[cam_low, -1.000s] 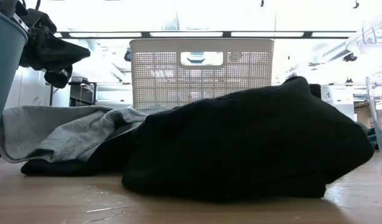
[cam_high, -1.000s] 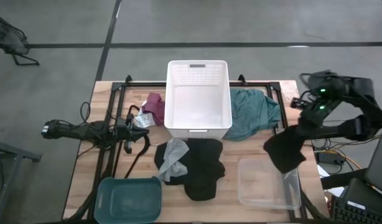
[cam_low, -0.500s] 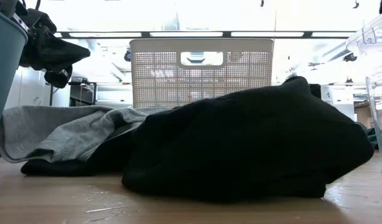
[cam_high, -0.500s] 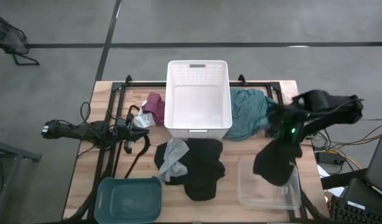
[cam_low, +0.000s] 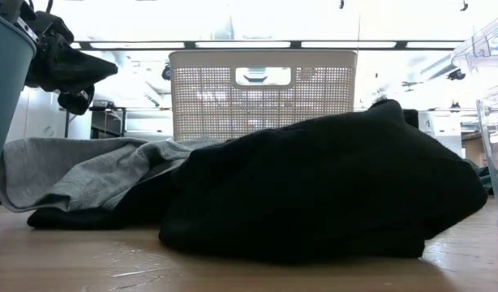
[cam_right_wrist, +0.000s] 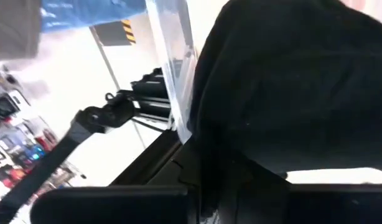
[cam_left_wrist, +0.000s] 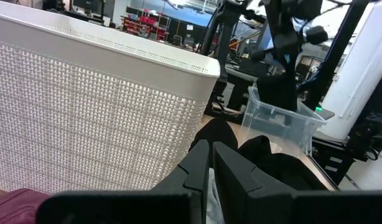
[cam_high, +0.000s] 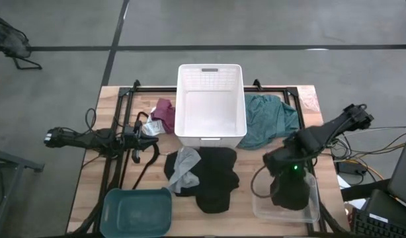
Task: Pick & Place Cloths
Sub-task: Put the black underwear into the transparent bin, then put the green polo shirt into the white bin
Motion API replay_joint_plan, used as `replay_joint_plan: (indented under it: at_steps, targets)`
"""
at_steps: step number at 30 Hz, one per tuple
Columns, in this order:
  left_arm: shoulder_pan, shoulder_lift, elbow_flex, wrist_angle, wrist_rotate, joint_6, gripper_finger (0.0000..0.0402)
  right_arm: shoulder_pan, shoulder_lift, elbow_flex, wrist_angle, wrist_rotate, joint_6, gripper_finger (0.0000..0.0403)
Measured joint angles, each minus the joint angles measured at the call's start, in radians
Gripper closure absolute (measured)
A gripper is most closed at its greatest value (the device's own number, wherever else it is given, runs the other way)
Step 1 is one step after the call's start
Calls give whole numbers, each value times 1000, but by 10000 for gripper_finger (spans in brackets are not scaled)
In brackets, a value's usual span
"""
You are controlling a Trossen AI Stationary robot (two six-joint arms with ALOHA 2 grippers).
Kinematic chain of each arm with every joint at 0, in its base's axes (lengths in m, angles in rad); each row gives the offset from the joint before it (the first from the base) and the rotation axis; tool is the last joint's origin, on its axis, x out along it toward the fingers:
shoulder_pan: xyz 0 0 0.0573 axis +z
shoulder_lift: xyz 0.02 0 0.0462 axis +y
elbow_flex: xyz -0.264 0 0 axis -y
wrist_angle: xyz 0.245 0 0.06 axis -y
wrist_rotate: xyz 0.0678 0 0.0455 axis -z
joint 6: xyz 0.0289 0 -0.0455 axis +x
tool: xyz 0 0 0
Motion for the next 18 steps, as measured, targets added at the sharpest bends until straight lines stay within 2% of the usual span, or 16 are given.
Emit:
replay_joint_plan:
  at_steps: [6,18]
  targets:
    - [0,0,0,0,0,0,374,15,44,-88,37,42,-37,369]
    - [0,0,0,0,0,0,374,15,24,-174,45,127,-80,248]
